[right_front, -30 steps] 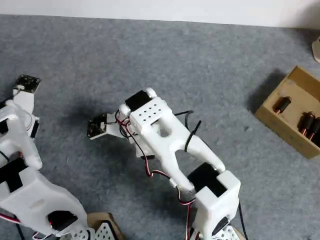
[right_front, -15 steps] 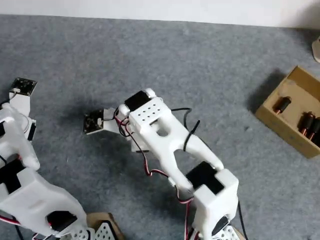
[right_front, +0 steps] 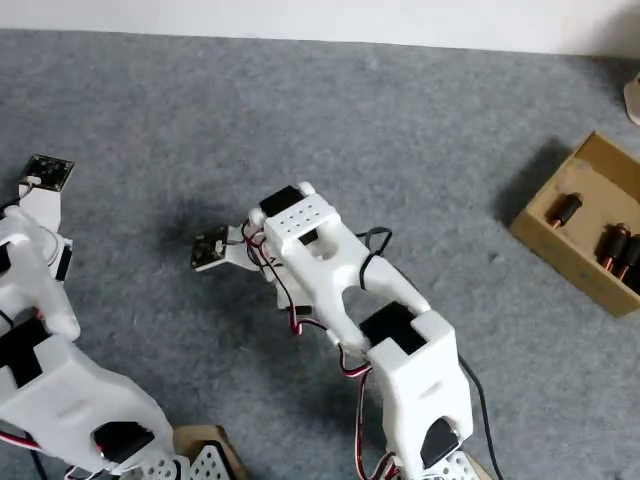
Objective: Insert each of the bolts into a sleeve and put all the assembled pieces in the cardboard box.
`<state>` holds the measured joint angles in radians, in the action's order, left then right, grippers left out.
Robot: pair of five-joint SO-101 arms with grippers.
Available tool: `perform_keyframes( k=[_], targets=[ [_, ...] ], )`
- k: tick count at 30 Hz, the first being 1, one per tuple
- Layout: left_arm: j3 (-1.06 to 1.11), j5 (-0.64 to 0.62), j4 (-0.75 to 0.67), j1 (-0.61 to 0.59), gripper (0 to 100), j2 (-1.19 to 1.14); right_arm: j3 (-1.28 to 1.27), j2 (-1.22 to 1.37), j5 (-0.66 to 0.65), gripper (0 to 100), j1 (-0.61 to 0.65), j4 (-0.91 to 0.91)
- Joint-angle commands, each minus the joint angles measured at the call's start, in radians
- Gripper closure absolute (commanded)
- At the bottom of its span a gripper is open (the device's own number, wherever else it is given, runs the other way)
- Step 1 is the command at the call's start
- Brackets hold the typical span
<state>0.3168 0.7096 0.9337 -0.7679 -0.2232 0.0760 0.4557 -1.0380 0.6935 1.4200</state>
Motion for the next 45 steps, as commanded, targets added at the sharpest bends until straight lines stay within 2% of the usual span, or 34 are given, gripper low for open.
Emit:
perform_keyframes(
  k=[1, 4, 8, 16, 18, 23, 28, 31, 35, 41, 43, 45],
  targets=[
    [-0.004, 0.008, -0.009, -0.001, 99, 0.070, 0.008, -0.012, -0.002, 69.9, -0.025, -0.056],
    [-0.002, 0.008, -0.008, -0.001, 99, 0.070, 0.008, -0.012, 0.006, 69.9, -0.028, -0.096],
    [0.012, 0.008, -0.011, 0.002, 99, 0.070, 0.007, -0.008, 0.084, 69.9, -0.025, -0.148],
    [0.015, 0.008, -0.008, 0.007, 99, 0.070, 0.015, 0.125, 0.083, 71.0, -0.025, -0.142],
    [0.015, 0.008, -0.008, 0.004, 99, 0.070, 0.016, 0.142, 0.087, 76.7, -0.025, -0.140],
    [0.015, 0.008, -0.005, 0.004, 99, 0.071, 0.016, 0.142, 0.091, 99.8, -0.025, -0.140],
    [0.015, 0.002, 0.114, 0.028, 99, 0.160, 0.016, 0.142, 0.094, 99.4, -0.025, -0.140],
    [0.042, -0.051, 0.201, 0.097, 99, 0.269, 0.018, 0.143, 0.169, 99.4, -0.015, -0.171],
    [0.127, -0.158, 0.259, 0.254, 99, 0.470, 0.013, 0.143, 0.315, 99.4, 0.001, -0.257],
    [0.274, -0.368, 0.256, 0.501, 100, 0.779, 0.010, 0.140, 0.528, 99.4, -0.047, -0.289],
    [0.331, -0.408, 0.256, 0.575, 100, 0.839, 0.008, 0.139, 0.597, 99.4, -0.056, -0.306],
    [0.401, -0.427, 0.196, 0.619, 100, 0.868, 0.010, 0.134, 0.651, 99.4, -0.071, -0.314]
  ],
)
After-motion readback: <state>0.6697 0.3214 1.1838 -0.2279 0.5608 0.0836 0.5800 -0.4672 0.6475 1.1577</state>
